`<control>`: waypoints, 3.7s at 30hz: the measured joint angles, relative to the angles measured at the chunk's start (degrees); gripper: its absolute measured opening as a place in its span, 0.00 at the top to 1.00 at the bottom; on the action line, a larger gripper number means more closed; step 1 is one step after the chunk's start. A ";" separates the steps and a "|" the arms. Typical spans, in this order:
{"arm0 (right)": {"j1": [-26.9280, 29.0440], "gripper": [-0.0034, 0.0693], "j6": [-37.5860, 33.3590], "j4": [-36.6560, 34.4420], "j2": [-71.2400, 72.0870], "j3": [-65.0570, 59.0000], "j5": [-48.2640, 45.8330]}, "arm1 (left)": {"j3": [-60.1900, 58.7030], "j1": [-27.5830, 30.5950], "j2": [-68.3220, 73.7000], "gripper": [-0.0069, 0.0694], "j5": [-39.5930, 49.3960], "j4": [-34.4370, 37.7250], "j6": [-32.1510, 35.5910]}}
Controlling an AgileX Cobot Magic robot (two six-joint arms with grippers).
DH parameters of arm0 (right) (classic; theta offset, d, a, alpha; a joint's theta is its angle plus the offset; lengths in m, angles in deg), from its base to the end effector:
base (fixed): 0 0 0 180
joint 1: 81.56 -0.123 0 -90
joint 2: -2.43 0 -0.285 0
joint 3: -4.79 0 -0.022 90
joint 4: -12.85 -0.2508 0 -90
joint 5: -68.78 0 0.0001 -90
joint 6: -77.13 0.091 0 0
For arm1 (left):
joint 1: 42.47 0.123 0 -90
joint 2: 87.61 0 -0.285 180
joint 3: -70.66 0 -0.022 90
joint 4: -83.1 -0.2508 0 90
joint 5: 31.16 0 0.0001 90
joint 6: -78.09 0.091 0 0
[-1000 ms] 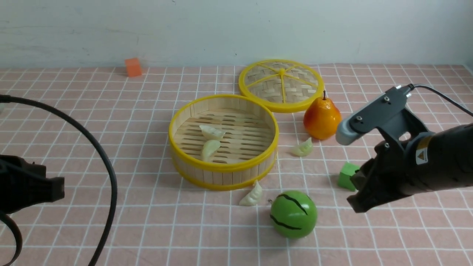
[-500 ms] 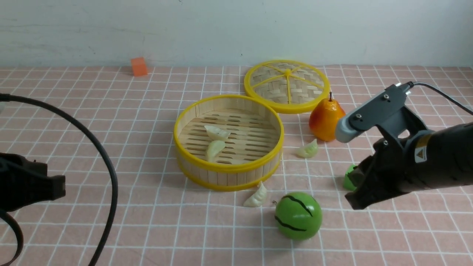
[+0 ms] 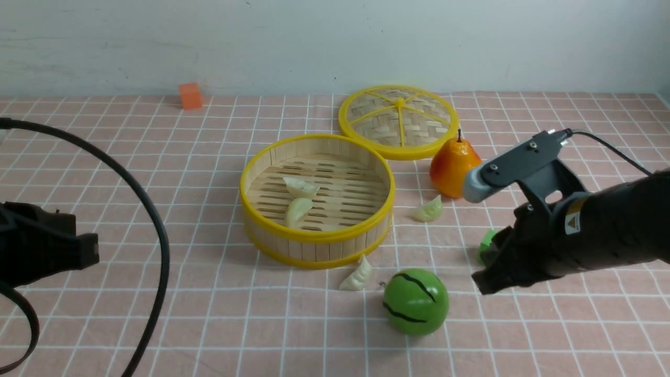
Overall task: Put the dumplings into the steamer on the table with the pink tablecloth.
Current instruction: 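Reach for and grasp a dumpling lying on the table beside the steamer, then place the dumpling in the bamboo steamer basket with the right gripper, then reach for and grasp a dumpling lying on the table beside the steamer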
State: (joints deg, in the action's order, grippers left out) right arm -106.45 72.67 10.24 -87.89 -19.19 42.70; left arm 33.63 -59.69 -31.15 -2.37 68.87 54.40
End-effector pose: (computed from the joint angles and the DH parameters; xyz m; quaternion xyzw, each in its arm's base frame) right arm 0.2688 0.1267 0.2547 -0.2229 0.9139 0.0762 0.3305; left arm 0.1667 -0.0404 0.3199 0.0171 0.8714 -0.0693 0.4853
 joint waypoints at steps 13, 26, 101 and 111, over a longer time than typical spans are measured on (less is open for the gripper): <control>6.53 0.33 11.28 -3.25 -17.08 25.57 -8.76 | 0.00 0.00 0.00 0.92 1.08 4.40 -0.05; 9.93 0.27 14.59 -14.00 -38.13 37.36 -0.54 | 0.00 0.00 0.00 0.91 1.09 5.66 -0.05; -3.25 0.29 -2.09 -23.47 -36.97 35.46 -14.06 | -0.04 0.00 0.06 0.86 1.15 8.17 -0.05; -4.49 0.42 -3.01 -21.99 -39.12 35.63 -13.55 | -0.04 0.00 0.06 0.86 1.15 8.28 -0.05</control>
State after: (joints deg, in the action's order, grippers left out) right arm -110.94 69.67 -11.75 -127.01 16.44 29.15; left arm 33.59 -59.69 -31.09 -1.22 77.15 54.35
